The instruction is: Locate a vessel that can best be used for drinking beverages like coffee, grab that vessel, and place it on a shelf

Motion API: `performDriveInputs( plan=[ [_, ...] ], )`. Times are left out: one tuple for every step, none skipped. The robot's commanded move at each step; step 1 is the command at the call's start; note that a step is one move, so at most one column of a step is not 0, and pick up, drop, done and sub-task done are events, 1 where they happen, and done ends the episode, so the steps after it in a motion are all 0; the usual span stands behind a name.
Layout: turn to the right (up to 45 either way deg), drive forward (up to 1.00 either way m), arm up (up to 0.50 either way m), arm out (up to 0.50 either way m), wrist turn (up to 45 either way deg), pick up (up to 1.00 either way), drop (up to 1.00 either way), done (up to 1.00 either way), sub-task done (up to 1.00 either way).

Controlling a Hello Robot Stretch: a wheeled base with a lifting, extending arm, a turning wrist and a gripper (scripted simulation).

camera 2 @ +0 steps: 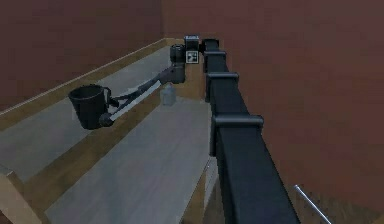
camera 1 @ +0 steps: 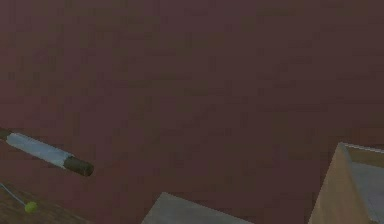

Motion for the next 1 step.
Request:
performDriveInputs(
  plan=[
    [45.0,0.0,0.0,0.0,0.0,0.0,0.0,0.0,0.0]
  ],
)
